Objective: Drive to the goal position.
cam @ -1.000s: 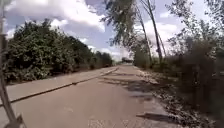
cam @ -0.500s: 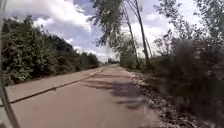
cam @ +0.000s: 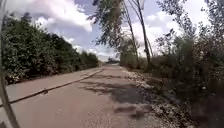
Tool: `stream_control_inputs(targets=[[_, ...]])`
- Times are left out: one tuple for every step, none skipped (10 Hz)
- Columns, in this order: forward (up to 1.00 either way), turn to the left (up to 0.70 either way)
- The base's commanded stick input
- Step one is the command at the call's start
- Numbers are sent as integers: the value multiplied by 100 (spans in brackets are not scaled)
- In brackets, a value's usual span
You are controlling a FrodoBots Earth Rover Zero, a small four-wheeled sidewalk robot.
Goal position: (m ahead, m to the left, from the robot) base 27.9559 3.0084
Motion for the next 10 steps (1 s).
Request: stream_control_inputs(targets=[[70,0],[70,0],[70,0],[70,0],[70,0],[70,0],[70,0],[70,0],[70,0],[70,0]])
